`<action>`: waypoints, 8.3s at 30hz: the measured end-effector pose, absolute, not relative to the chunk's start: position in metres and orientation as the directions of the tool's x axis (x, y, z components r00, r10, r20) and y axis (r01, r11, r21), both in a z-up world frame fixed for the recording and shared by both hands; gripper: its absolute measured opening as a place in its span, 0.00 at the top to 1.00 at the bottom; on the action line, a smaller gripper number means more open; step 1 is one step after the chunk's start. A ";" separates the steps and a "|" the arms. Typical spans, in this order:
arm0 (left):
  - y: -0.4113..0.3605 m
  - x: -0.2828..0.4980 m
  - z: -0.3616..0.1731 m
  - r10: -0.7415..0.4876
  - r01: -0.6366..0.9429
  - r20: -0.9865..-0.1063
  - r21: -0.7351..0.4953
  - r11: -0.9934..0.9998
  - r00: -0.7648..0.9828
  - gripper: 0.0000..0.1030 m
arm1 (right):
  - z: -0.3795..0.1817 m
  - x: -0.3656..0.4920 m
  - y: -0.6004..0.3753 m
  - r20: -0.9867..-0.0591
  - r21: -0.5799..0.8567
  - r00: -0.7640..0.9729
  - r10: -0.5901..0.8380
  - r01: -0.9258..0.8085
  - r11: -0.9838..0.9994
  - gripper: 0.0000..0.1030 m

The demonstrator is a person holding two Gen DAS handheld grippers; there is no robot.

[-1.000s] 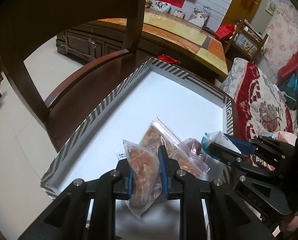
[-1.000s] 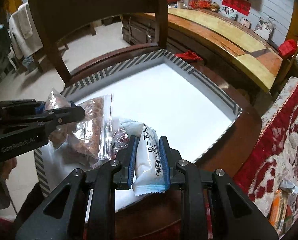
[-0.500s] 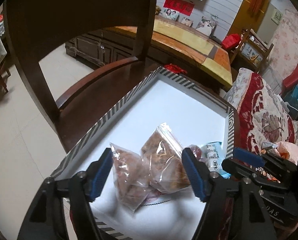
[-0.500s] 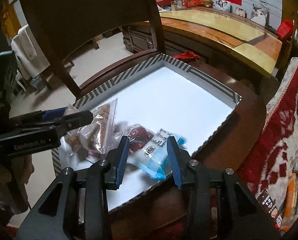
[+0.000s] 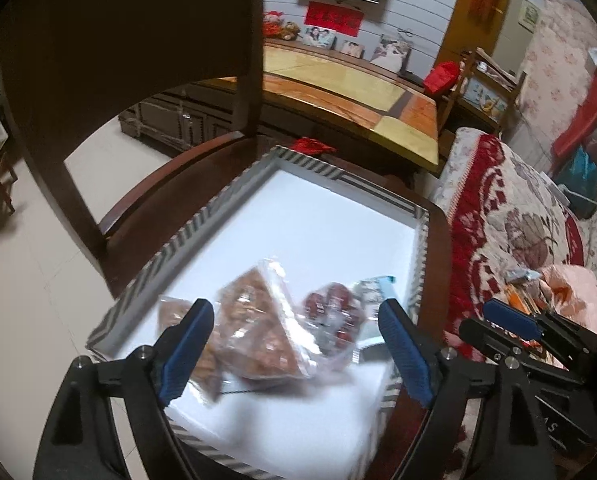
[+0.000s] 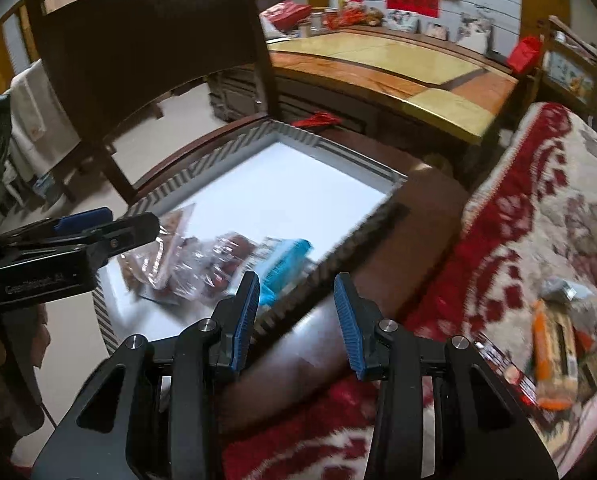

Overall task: Organize snacks
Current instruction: 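Open both tools and move them back toward the snack pile, then grasp the long cracker pack with the right tool while the left grasps the coffee stick, then carry the coffee stick and cracker pack to the white tray and release both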

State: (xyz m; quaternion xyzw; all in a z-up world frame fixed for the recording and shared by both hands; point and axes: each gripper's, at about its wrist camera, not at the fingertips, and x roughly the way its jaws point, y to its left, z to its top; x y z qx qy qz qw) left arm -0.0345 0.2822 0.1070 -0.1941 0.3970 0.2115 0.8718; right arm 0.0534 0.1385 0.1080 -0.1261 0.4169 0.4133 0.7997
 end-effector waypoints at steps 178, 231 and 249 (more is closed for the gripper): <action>0.084 0.075 0.077 -0.031 -0.238 -0.890 -0.155 0.959 0.455 0.90 | 0.077 0.108 -0.096 -0.809 0.294 0.315 0.496 -0.513 0.806 0.49; 0.308 -0.020 0.082 0.197 -0.572 -0.872 -0.111 0.813 0.449 0.90 | 0.107 0.077 0.193 -0.826 0.174 0.209 0.523 -0.789 0.590 0.49; 0.309 -0.009 0.076 0.210 -0.565 -0.867 -0.094 0.820 0.451 0.90 | 0.065 0.101 0.251 -0.870 0.156 0.172 0.462 -0.793 0.589 0.49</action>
